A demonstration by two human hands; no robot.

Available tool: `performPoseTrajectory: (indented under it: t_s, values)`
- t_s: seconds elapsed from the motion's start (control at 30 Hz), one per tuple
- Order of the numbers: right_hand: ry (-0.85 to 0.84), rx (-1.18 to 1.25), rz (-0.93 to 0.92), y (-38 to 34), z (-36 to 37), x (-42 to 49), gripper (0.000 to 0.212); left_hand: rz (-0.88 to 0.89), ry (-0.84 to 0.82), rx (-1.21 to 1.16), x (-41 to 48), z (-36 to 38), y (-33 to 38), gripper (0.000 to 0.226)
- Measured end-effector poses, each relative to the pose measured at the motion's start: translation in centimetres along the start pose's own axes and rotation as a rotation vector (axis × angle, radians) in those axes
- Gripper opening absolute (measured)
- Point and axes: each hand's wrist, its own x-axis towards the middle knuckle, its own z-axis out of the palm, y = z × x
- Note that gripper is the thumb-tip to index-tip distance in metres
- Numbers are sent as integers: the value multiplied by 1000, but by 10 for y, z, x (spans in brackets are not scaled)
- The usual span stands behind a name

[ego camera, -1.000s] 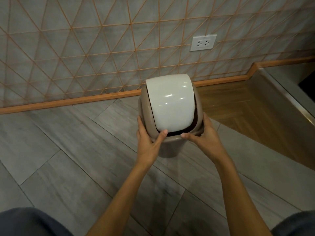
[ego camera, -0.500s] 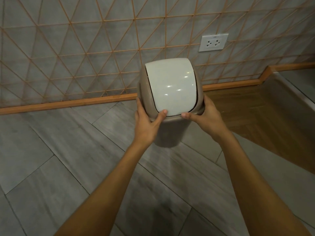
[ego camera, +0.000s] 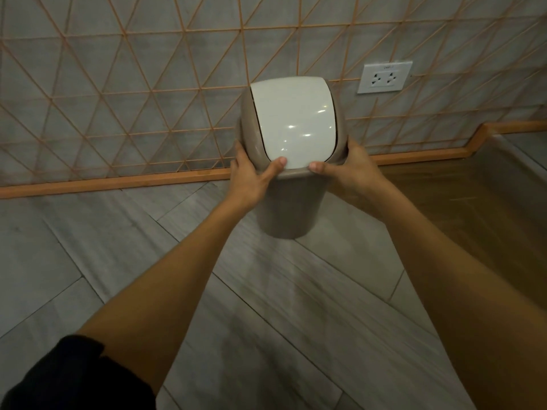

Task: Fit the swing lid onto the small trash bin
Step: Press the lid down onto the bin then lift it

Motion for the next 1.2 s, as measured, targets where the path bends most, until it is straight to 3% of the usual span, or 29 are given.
performPoseTrajectory:
  t_s: [0.13,0.4,0.57,0.67,0.87,1.2]
  values:
    - [-25,-25,8,-8,2,8,75,-23,-35,4,12,-5,4,128]
    - [-49,-115,10,-16,3,26,66,-31,-56,9,28,-8,6,133]
    - [74,-193,62,-18,13,33,79,-41,-43,14,39,-8,9,133]
    - [127,-201,82,-19,19,37,76,-44,-48,-11,49,-8,8,137]
    - [160,-242,81,-21,26,45,69,-45,-59,-17,63,-8,4,136]
    - [152,-278,86,-22,28,49,83,-48,-23,-19,63,-4,2,124]
